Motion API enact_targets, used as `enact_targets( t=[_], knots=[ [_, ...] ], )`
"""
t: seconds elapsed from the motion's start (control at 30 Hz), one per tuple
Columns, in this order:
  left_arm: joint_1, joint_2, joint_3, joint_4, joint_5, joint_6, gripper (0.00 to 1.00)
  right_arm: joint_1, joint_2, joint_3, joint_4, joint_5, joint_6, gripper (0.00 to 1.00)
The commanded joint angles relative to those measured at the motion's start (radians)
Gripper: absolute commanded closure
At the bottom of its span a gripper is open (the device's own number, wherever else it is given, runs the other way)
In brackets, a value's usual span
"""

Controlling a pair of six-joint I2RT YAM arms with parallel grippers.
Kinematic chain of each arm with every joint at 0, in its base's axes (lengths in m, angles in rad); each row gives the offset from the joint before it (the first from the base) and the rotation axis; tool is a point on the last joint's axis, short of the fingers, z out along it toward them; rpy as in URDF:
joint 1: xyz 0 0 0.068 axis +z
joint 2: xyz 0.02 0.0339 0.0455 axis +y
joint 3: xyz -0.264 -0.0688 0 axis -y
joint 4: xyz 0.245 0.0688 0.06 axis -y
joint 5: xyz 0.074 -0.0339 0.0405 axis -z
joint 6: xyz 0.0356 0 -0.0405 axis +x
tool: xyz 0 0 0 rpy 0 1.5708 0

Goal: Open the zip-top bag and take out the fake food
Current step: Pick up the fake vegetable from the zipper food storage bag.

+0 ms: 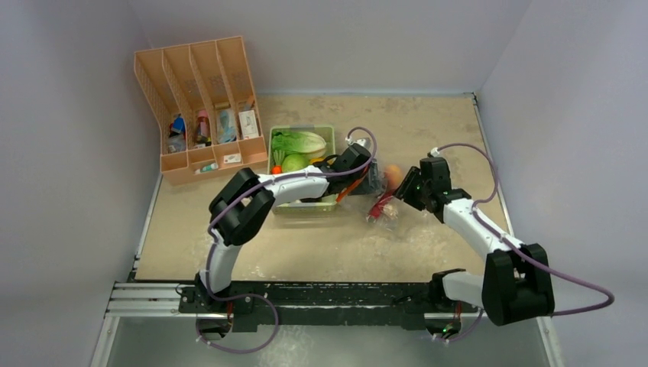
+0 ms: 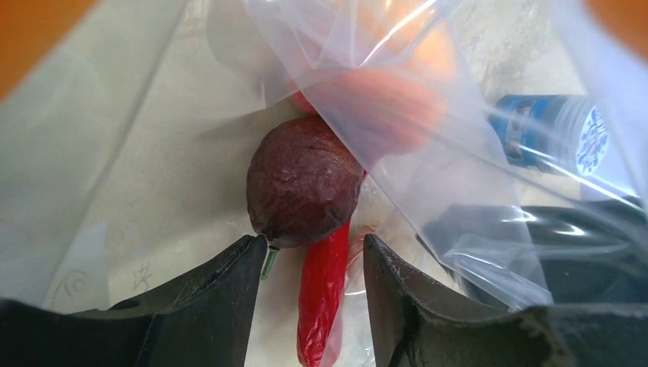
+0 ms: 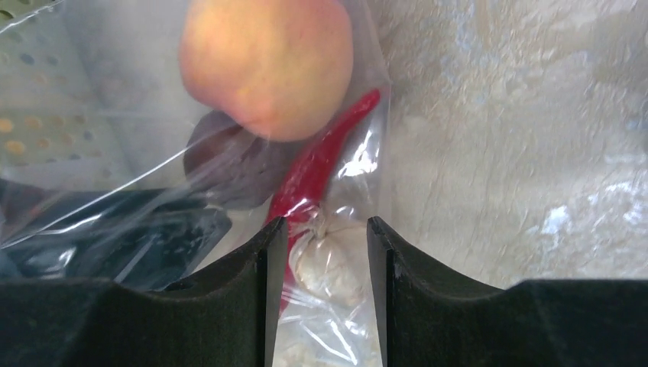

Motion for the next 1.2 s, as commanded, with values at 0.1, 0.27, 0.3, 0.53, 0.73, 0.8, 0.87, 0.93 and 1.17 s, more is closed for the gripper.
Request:
enact_targets(
  t=[0.1, 0.27, 0.3, 0.53, 0.73, 0.8, 0.87, 0.93, 1.17],
  knots=[
    [-0.003, 0.040, 0.078, 0.048, 0.019, -0.008, 0.49, -0.039, 0.112, 0.070, 0.113, -0.015, -0.119, 0.56],
    [-0.003, 0.090, 0.122, 0.024, 0.021, -0.010, 0.49, -0.052, 0.173, 0.046, 0.165, -0.065, -0.147, 0.56],
    [-0.003, 0.101, 0.137, -0.009, -0.003, -0.007, 0.50, -0.052, 0.187, 0.043, 0.165, -0.079, -0.145, 0.57],
    [-0.003, 0.111, 0.150, 0.080, -0.006, -0.011, 0.45, -0.054, 0.243, 0.011, 0.197, -0.136, -0.114, 0.59],
    [-0.001, 0.067, 0.117, 0.141, -0.044, -0.020, 0.38, -0.054, 0.242, 0.017, 0.189, -0.136, -0.113, 0.59],
    [0.000, 0.048, 0.098, 0.155, -0.061, -0.011, 0.36, -0.054, 0.231, 0.025, 0.176, -0.125, -0.119, 0.59],
    [0.002, 0.031, 0.079, 0.172, -0.066, -0.004, 0.36, -0.054, 0.208, 0.043, 0.153, -0.108, -0.131, 0.59],
    [0.005, 0.017, 0.058, 0.192, -0.067, -0.006, 0.36, -0.054, 0.174, 0.068, 0.121, -0.088, -0.143, 0.57],
    [0.007, -0.006, 0.045, 0.180, -0.069, -0.004, 0.36, -0.055, 0.053, 0.161, 0.042, 0.050, -0.182, 0.56]
  ],
)
